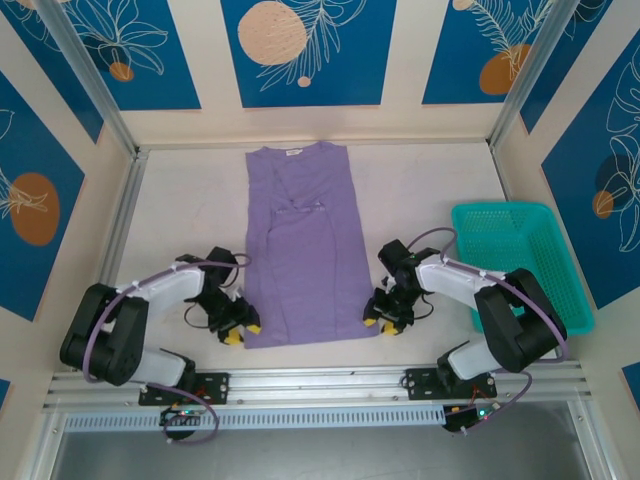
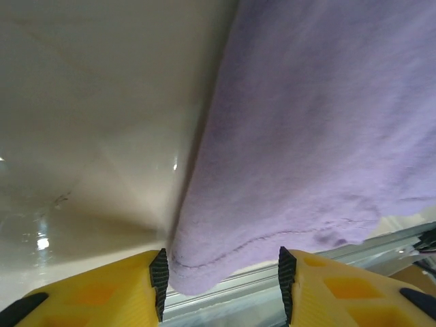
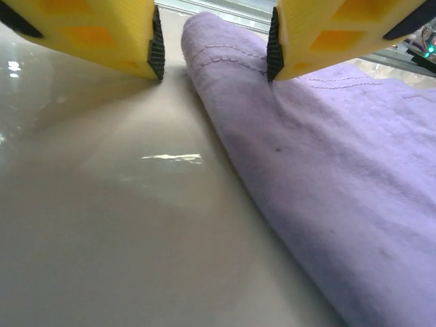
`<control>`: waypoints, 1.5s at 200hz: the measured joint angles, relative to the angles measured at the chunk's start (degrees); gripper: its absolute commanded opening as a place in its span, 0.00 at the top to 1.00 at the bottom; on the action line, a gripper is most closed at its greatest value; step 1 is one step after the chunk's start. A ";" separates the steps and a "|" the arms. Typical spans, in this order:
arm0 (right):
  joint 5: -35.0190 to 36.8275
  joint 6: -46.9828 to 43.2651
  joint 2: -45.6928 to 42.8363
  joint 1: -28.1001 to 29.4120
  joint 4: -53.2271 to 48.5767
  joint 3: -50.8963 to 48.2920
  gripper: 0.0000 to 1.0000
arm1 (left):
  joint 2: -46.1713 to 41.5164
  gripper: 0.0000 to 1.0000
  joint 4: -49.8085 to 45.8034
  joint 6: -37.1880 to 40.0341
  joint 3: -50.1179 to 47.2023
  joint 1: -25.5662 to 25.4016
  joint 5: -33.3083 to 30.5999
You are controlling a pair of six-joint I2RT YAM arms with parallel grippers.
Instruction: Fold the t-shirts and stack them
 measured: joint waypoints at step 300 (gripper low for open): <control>-7.74 1.25 43.52 -16.46 -13.57 69.68 1.00 | 35.82 1.00 -6.82 2.60 58.90 16.31 6.60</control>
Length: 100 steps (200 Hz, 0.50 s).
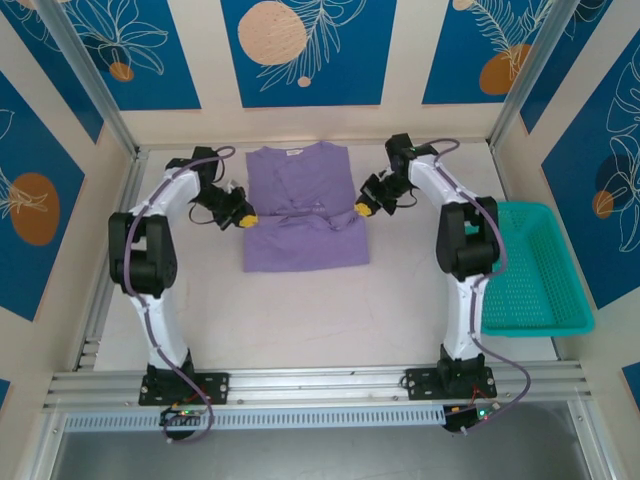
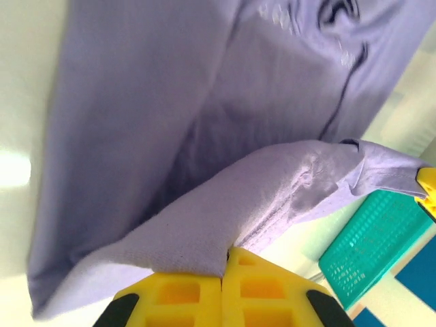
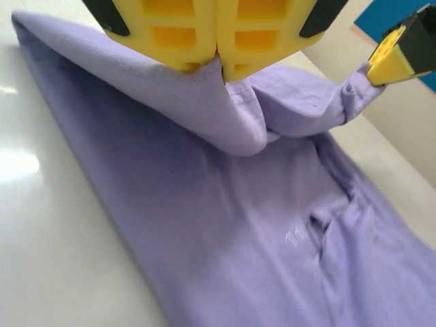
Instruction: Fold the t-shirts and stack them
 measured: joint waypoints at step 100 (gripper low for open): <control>-0.68 2.01 18.27 -2.51 -8.72 24.28 0.54 | 14.23 0.70 -0.17 -4.31 15.56 1.57 -0.76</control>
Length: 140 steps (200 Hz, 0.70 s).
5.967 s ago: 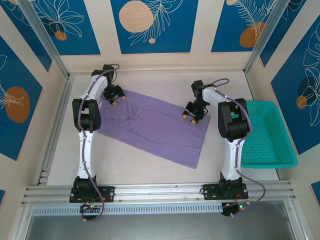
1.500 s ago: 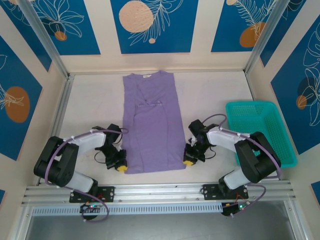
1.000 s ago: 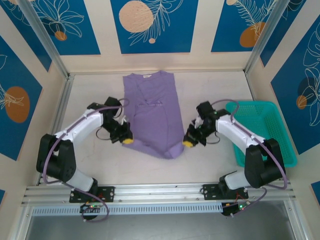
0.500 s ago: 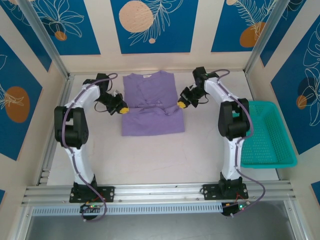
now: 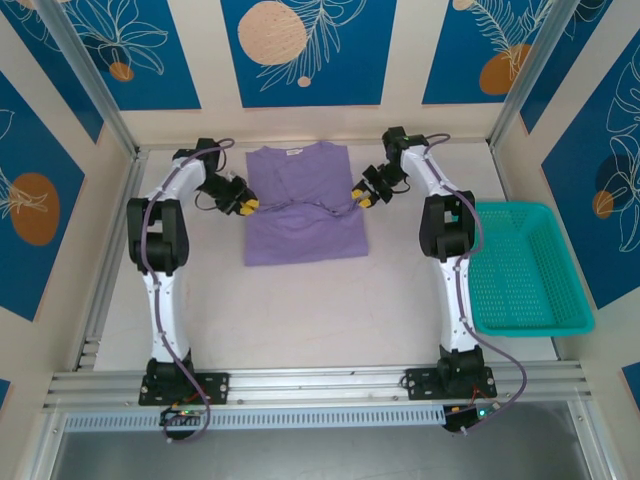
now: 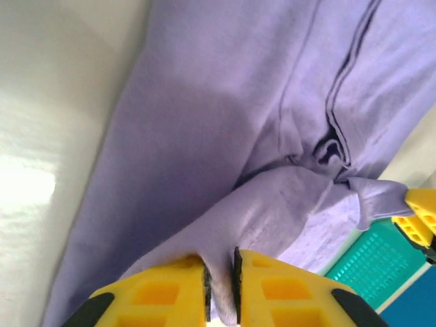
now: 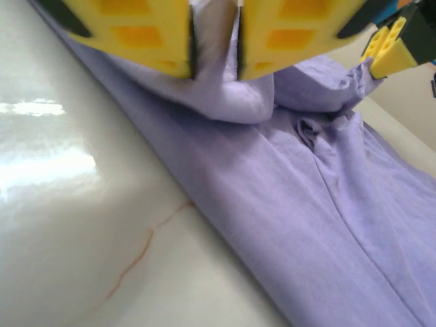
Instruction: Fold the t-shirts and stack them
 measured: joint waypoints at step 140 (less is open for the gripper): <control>-1.66 0.00 -22.77 7.50 14.32 -33.88 0.67 | -17.73 0.71 10.45 -1.64 -13.46 -13.73 -14.67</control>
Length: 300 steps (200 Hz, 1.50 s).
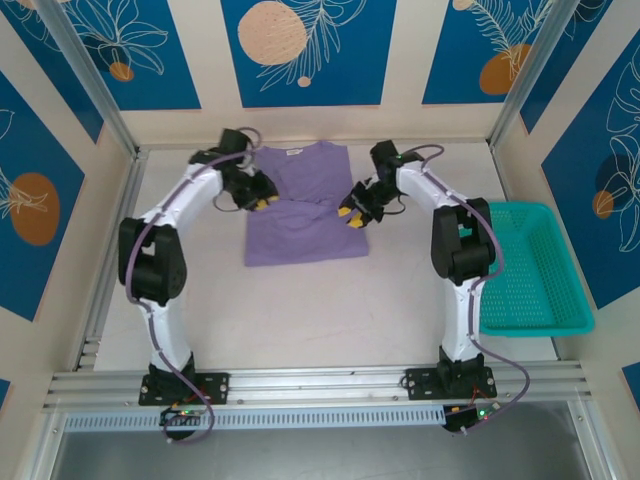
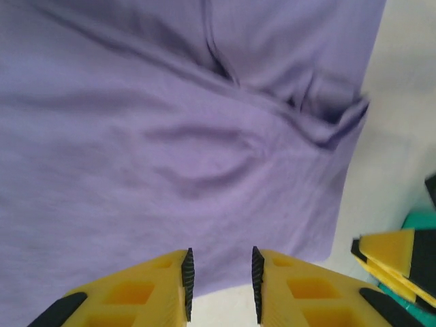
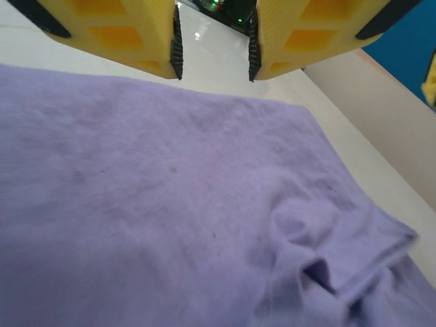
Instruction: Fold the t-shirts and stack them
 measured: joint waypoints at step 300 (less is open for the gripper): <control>0.85 -2.67 -24.00 3.08 13.20 -47.52 0.44 | -21.66 0.45 4.00 -0.96 -50.12 13.18 12.28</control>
